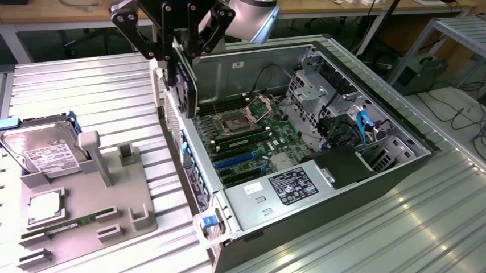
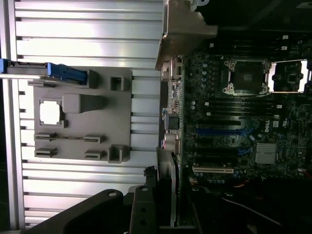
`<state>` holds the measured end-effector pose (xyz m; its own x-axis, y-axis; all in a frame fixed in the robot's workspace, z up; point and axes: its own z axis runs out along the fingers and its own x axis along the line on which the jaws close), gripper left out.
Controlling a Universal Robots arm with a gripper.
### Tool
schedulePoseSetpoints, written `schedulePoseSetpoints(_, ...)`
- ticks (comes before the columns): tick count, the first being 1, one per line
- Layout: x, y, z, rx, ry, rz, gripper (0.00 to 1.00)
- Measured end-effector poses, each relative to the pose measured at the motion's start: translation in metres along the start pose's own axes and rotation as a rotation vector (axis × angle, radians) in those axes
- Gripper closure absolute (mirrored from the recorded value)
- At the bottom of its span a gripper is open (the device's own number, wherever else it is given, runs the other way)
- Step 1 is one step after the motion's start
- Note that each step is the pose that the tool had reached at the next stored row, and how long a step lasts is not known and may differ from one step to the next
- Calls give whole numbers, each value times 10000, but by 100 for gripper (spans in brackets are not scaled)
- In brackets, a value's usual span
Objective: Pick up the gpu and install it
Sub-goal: 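Pick up the gpu and move the gpu toward the slot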
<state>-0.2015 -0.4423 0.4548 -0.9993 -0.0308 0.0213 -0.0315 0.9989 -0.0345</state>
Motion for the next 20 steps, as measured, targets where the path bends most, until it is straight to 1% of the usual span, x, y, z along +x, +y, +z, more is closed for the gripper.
schedulePoseSetpoints(13, -203, -6, -5, 1, 1, 0, 72)
schedulePoseSetpoints(14, -236, -7, -5, 0, 0, 0, 72)
schedulePoseSetpoints(20, -348, -11, -7, 0, -1, 0, 72)
